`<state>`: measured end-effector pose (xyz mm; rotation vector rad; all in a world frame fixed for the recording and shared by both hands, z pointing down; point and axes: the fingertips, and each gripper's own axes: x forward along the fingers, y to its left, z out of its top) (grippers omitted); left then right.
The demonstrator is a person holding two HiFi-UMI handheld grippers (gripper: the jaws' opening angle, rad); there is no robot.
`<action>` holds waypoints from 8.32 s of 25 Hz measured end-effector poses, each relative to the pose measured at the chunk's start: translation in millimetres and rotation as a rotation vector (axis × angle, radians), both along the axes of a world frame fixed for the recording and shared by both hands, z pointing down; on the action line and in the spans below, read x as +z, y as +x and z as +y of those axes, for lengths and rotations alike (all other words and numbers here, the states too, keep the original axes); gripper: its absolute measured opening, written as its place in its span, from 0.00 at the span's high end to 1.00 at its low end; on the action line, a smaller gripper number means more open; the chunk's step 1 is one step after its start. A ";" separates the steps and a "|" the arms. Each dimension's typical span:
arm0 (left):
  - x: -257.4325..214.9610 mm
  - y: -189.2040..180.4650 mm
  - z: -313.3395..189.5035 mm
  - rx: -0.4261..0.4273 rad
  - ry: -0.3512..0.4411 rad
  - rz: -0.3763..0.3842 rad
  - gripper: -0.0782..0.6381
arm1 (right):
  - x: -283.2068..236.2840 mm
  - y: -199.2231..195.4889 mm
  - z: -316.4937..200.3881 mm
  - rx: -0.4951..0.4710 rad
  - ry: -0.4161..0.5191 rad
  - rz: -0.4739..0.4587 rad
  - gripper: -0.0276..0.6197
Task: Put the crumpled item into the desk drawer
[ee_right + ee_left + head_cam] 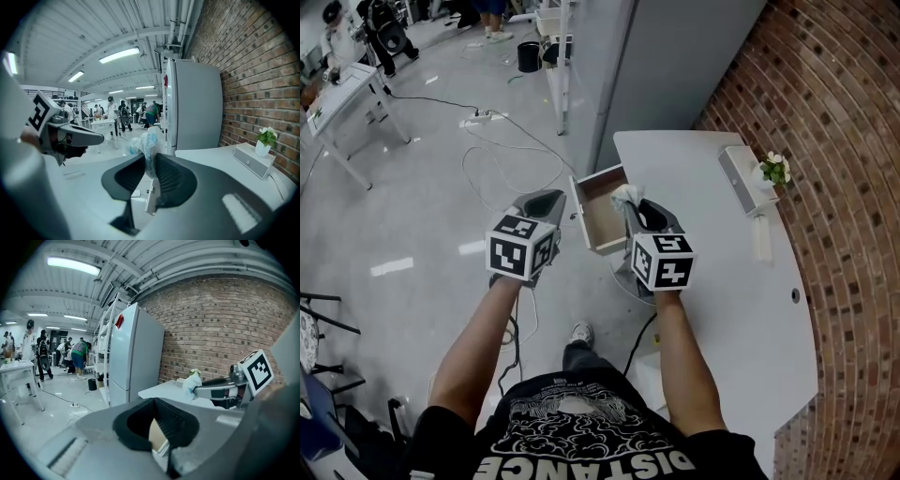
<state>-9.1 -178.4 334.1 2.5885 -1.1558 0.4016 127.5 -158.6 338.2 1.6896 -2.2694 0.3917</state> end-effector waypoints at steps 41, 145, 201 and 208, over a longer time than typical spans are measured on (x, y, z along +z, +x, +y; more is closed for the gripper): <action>36.6 43.8 -98.3 -0.077 -0.058 -0.072 0.89 | 38.0 35.1 -112.9 -0.108 -0.069 -0.040 0.84; 316.2 39.3 -213.9 0.108 -0.408 -0.103 0.89 | 384.9 2.9 -205.1 0.082 -0.570 -0.077 0.74; -5.1 -26.0 -365.9 0.104 0.052 -0.046 0.89 | -15.1 -39.2 -361.4 0.065 0.043 -0.012 0.87; -22.9 -26.6 -371.3 0.110 0.101 -0.057 0.89 | -33.1 -27.6 -362.2 0.103 0.094 -0.004 0.95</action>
